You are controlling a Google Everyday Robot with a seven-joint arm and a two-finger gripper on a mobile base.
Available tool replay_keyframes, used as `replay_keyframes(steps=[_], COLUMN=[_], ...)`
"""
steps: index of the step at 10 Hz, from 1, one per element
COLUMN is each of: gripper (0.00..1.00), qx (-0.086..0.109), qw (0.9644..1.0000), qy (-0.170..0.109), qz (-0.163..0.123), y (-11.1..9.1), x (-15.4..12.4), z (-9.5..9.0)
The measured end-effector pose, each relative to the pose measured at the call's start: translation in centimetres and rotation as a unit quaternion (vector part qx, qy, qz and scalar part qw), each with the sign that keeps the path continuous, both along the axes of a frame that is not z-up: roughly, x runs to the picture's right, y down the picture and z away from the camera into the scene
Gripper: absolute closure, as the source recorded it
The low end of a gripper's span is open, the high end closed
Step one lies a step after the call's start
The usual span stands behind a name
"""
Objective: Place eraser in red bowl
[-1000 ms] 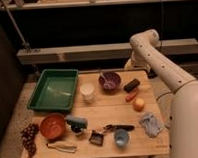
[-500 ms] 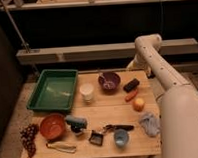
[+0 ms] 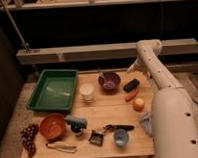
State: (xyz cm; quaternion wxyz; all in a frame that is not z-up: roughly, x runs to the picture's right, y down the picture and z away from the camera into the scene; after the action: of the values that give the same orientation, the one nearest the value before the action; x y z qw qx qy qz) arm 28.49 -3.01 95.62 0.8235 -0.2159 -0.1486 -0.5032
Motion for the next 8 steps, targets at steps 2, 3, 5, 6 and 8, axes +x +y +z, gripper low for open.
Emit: replay_keyframes(steps=[2, 3, 5, 6, 8], gripper=[0.20, 0.20, 0.20, 0.20, 0.20], qx=[-0.007, -0.013, -0.022, -0.027, -0.034], qw=[0.9999, 0.9999, 0.9997, 0.9995, 0.9993], qy=[-0.007, -0.011, -0.012, -0.013, -0.016], qz=[0.002, 0.002, 0.002, 0.002, 0.002], y=[0.5, 0.9, 1.7, 2.1, 2.6], x=[-0.1, 0.1, 0.4, 0.5, 0.6], z=[1.1, 1.7, 2.5, 3.0, 3.5])
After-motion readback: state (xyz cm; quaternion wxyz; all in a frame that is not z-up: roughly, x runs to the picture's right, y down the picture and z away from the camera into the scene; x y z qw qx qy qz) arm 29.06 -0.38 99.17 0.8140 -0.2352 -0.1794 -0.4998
